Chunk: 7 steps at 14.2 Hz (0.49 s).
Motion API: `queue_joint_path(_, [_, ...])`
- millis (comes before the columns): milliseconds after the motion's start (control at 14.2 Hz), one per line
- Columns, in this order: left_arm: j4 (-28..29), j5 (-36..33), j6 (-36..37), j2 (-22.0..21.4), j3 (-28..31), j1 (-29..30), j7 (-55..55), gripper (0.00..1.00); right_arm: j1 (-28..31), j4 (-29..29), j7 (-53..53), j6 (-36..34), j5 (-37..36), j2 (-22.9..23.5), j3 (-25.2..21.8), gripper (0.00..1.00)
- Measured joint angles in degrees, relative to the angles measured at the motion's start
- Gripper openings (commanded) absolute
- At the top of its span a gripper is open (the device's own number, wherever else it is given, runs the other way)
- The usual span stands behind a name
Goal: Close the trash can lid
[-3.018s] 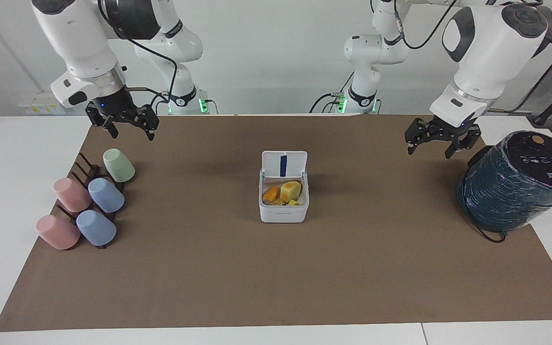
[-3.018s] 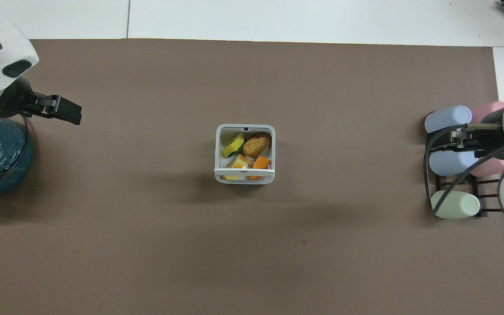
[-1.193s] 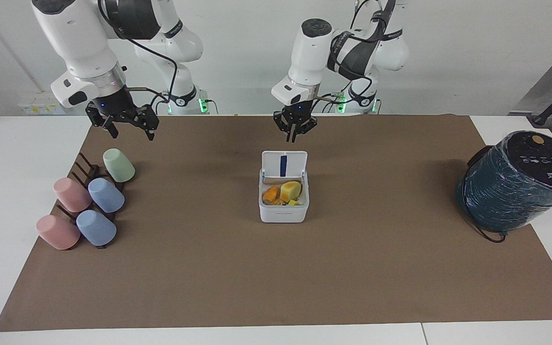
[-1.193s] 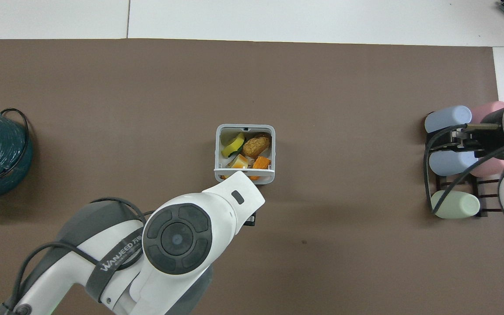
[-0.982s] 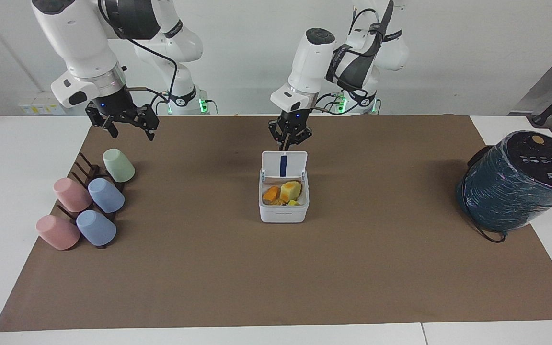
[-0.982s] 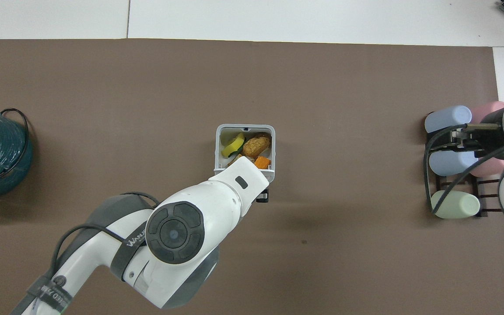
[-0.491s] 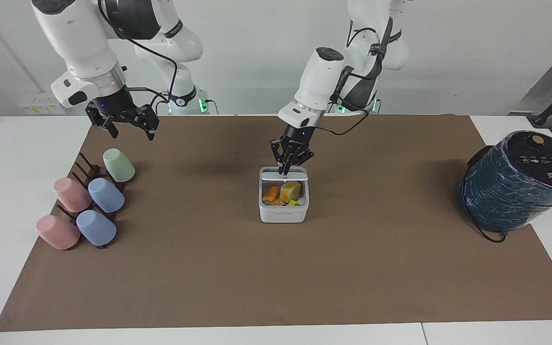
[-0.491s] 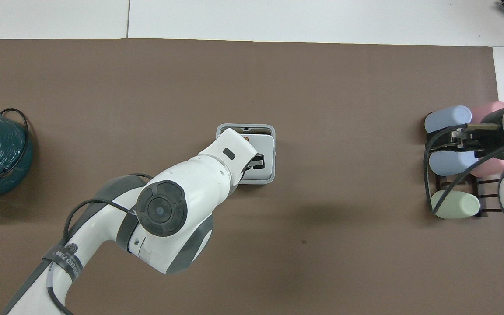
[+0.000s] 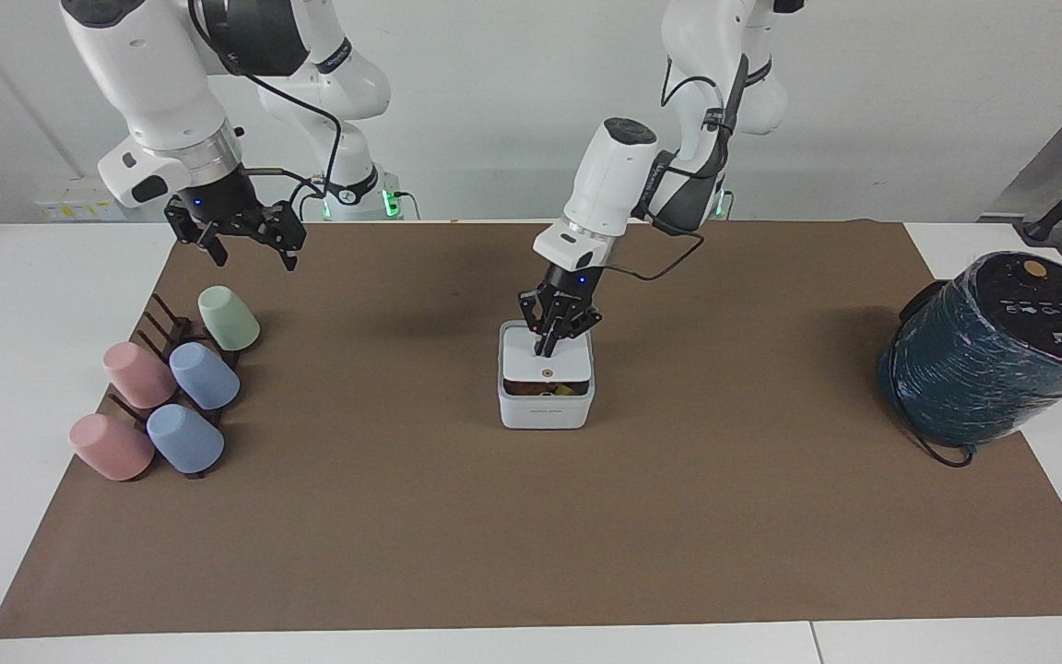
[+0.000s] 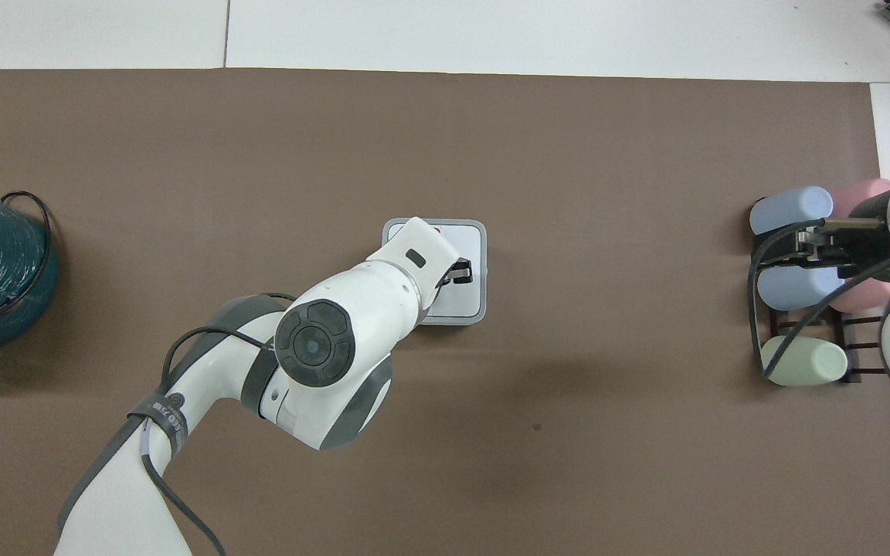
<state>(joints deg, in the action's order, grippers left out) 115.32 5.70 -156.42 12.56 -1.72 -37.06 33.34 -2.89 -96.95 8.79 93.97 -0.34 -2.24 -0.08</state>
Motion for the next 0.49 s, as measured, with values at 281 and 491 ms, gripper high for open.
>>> queue_joint_path(281, [-0.1, 0.0, 0.1, 0.1, 0.0, 0.0, 0.0, 0.15, 0.0, 0.0, 0.0, 0.0, 0.0, 0.0, 0.0, 1.0])
queue_joint_path(491, [-3.4, 0.0, 6.9, 0.4, 0.1, 0.1, 0.0, 0.15, 0.0, 0.0, 0.0, 0.0, 0.0, 0.0, 0.0, 1.0])
